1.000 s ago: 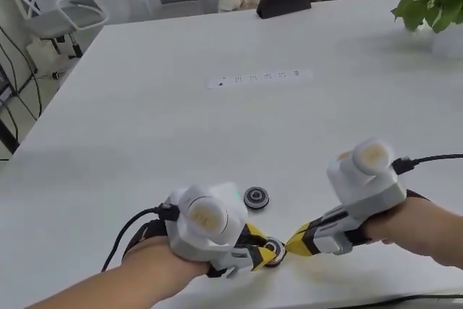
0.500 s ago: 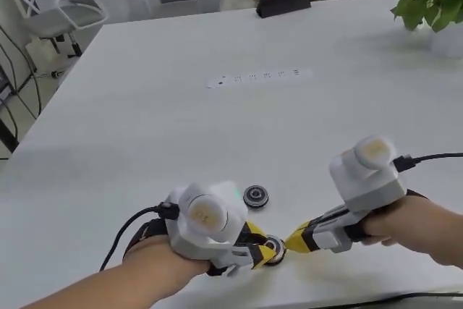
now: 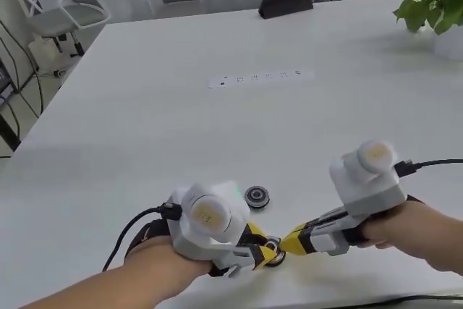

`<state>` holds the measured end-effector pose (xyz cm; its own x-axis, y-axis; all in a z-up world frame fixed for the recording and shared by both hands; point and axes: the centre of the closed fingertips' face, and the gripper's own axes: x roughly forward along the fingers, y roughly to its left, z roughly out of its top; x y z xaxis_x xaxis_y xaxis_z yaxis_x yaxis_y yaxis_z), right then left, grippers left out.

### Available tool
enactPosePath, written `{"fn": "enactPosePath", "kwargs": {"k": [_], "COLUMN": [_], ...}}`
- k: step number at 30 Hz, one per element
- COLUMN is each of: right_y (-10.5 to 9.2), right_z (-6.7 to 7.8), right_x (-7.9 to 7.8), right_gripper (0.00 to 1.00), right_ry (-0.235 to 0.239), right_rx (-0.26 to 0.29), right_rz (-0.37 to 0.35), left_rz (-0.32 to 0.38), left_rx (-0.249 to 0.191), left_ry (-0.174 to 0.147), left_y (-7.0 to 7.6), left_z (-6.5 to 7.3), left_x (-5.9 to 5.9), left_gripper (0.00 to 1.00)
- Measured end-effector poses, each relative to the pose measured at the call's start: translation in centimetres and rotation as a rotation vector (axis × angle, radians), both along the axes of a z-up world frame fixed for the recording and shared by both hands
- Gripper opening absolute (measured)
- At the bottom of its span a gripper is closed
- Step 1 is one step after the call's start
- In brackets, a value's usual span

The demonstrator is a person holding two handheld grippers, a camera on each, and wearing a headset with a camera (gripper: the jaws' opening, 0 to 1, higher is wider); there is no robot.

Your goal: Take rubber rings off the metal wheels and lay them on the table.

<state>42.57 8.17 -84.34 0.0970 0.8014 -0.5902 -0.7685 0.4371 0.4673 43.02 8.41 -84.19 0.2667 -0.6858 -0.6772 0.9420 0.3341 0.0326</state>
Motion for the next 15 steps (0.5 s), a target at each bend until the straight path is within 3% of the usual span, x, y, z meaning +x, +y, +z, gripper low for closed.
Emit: {"fn": "enactPosePath", "kwargs": {"k": [10, 11, 12, 13, 15], "right_y": [0.5, 1.1, 2.1, 1.6, 1.6], "right_z": [0.3, 1.0, 2.3, 1.6, 1.6], "right_x": [-0.4, -0.5, -1.7, -0.2, -0.8], "right_gripper": [0.00, 0.00, 0.00, 0.00, 0.00], "right_ry": [0.007, 0.017, 0.074, -0.021, -0.013], "right_rx": [0.027, 0.079, 0.159, 0.090, 0.080], "right_rz": [0.015, 0.021, 0.056, 0.028, 0.059], "left_rz": [-0.005, -0.006, -0.005, -0.008, -0.003], "left_rx": [-0.003, -0.003, -0.003, 0.005, -0.005], "left_ry": [0.000, 0.000, -0.002, -0.011, -0.002], "left_y": [0.0, 0.0, 0.0, 0.1, 0.1], "left_z": [-0.1, -0.1, -0.1, -0.1, -0.1], "left_x": [-0.1, -0.1, -0.1, 0.1, 0.0], "left_gripper": [0.07, 0.07, 0.07, 0.07, 0.07]}}
